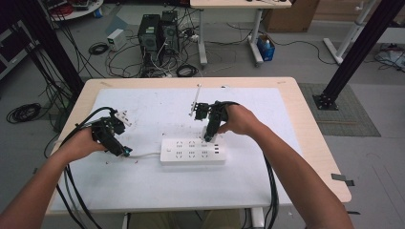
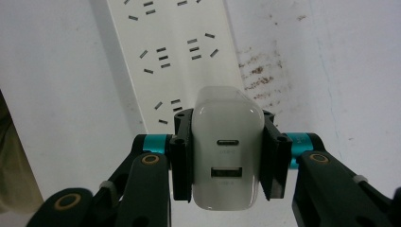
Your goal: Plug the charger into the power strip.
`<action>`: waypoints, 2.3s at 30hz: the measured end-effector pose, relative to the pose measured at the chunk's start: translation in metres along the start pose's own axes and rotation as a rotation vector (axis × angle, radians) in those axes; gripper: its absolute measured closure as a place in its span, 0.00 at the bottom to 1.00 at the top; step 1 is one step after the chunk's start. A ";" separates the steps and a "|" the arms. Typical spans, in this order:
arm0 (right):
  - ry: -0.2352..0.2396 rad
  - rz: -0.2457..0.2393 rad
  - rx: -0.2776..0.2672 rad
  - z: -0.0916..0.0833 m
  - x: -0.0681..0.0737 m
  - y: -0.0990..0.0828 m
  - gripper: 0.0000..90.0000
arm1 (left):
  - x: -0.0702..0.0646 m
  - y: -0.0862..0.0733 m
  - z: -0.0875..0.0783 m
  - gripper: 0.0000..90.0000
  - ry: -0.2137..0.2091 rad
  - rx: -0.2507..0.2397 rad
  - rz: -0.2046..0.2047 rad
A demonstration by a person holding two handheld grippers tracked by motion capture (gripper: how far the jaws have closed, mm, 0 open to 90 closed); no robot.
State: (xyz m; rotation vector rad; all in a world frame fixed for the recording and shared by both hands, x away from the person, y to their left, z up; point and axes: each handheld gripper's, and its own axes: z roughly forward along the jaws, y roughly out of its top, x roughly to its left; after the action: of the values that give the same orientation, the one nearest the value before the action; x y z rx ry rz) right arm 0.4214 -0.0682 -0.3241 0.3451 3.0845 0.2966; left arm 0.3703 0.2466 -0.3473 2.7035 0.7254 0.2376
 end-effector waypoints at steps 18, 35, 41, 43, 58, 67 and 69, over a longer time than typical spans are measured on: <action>-0.022 -0.161 0.061 0.025 0.012 0.017 0.70 | -0.001 -0.003 0.006 0.20 -0.014 0.001 -0.003; -0.071 -0.210 0.120 0.030 0.021 0.020 0.70 | -0.002 -0.004 0.009 0.20 -0.018 -0.009 -0.007; -0.081 -0.196 0.116 0.031 0.022 0.020 0.70 | -0.003 -0.005 0.008 0.20 -0.016 -0.015 -0.014; -0.091 -0.209 0.122 0.031 0.023 0.020 0.70 | -0.002 -0.005 0.008 0.20 -0.015 -0.011 -0.011; -0.076 -0.230 0.116 0.039 0.020 0.018 0.70 | -0.002 -0.011 0.020 0.20 -0.031 -0.022 -0.036; -0.108 -0.252 0.095 0.041 0.025 0.015 0.70 | -0.002 -0.009 0.020 0.20 -0.025 -0.032 -0.041; -0.115 -0.246 0.093 0.041 0.027 0.014 0.70 | -0.002 -0.009 0.020 0.20 -0.025 -0.036 -0.043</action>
State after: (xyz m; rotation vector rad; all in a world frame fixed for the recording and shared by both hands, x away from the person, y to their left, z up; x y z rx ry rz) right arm 0.4001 -0.0409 -0.3616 -0.0175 2.9891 0.1213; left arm 0.3689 0.2475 -0.3699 2.6492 0.7636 0.2041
